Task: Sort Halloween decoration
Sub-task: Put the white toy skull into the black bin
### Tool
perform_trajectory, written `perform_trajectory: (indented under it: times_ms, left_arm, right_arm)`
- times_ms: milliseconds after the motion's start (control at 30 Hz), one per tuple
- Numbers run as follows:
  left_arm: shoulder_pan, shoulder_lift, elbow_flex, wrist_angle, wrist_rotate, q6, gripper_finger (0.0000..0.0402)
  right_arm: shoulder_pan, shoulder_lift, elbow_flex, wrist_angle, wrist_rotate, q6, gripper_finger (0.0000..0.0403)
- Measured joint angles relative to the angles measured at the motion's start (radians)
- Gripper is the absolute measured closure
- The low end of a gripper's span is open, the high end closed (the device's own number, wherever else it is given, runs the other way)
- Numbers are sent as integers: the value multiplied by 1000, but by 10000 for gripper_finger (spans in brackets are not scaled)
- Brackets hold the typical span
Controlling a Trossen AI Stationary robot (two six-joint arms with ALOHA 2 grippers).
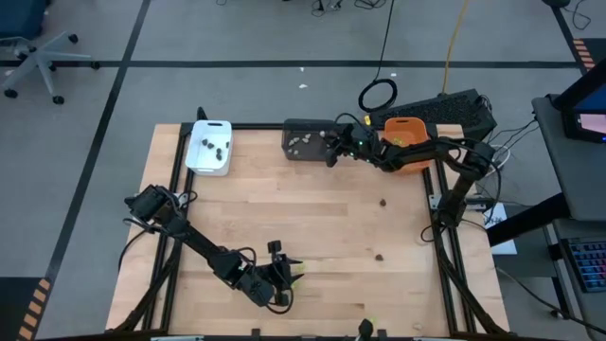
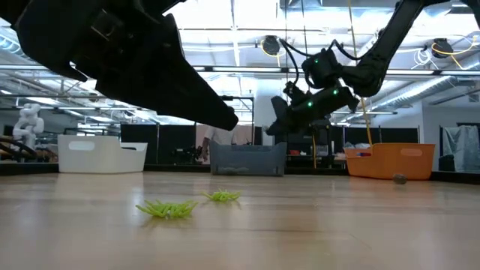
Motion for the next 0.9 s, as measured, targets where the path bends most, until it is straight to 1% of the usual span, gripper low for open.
perform_trajectory:
  times_ms: [100, 233, 333, 433, 533, 633, 700, 767, 833, 900]
  left_arm:
    - [0, 0, 0, -1, 0, 0, 240]
    - [0, 0, 0, -2, 0, 0, 240]
    - [0, 0, 0, -2, 0, 0, 240]
    - [0, 0, 0, -5, 0, 0, 240]
    - [0, 0, 0, -5, 0, 0, 240]
    - [0, 0, 0, -6, 0, 1, 240]
    - [0, 0, 0, -5, 0, 0, 240]
    - [1, 0, 0, -5, 0, 0, 240]
    - [1, 0, 0, -5, 0, 0, 240]
    - [1, 0, 0, -5, 0, -5, 240]
  right_arm:
    - [8, -2, 0, 5, 25, -13, 367]
    - [13, -41, 0, -6, 24, -16, 309]
    - [29, -115, 0, -60, 18, -17, 266]
    - [88, -244, 0, -176, -35, -76, 234]
    - [187, -404, 0, -401, -35, -130, 220]
    - [308, -554, 1, -667, -32, -169, 221]
    - [394, -632, 1, -856, -27, -157, 226]
    - [481, -696, 1, -1039, -2, -100, 233]
    - [575, -740, 1, -1186, 37, -17, 238]
    - [676, -763, -11, -1272, 84, 80, 243]
